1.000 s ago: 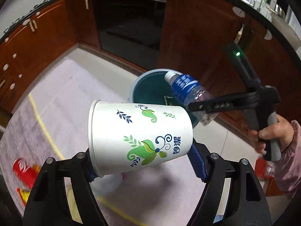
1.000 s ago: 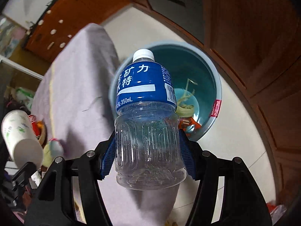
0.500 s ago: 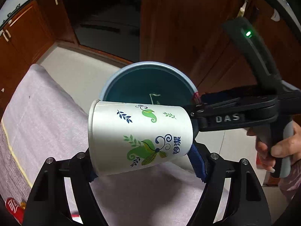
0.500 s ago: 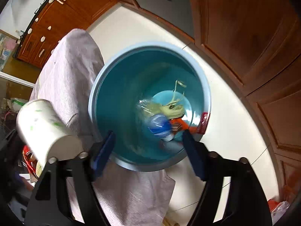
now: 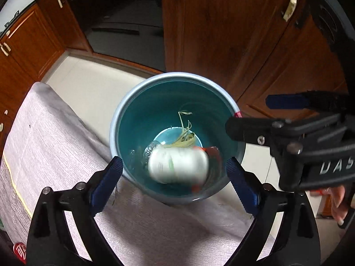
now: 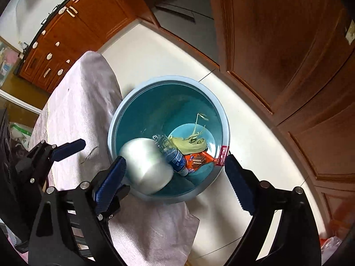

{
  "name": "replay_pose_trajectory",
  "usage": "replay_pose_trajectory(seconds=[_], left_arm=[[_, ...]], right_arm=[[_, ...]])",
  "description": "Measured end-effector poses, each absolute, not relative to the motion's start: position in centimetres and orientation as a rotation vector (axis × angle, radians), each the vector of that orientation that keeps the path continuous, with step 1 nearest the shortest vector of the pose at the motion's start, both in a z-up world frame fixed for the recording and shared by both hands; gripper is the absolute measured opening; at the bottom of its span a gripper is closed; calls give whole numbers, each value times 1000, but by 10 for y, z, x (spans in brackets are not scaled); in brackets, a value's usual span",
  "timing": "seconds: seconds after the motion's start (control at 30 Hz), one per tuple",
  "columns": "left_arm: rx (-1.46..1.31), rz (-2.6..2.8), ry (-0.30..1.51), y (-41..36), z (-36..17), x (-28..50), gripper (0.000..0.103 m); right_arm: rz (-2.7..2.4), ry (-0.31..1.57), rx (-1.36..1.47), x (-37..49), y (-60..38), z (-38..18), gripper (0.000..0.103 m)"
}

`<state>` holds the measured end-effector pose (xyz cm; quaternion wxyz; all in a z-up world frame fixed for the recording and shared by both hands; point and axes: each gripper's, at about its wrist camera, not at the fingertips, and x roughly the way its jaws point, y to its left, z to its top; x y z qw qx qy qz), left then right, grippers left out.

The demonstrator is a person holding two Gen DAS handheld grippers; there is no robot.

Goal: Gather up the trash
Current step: 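Open the right tool to drop the bottle while the left tool drops the cup, then return both tools to the table toward the lid and cardboard strip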

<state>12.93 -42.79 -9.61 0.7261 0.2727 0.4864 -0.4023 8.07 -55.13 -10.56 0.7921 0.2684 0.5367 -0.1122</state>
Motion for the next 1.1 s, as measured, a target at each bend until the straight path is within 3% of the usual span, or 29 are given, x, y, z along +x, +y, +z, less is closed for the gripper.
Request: replay_pose_trajectory(seconds=[0.63, 1.1], left_arm=[[509, -854, 1045, -372, -65, 126, 95], [406, -759, 986, -261, -25, 119, 95]], right_arm=[[-227, 1138, 522, 74, -521, -70, 86], [-129, 1118, 407, 72, -437, -25, 90]])
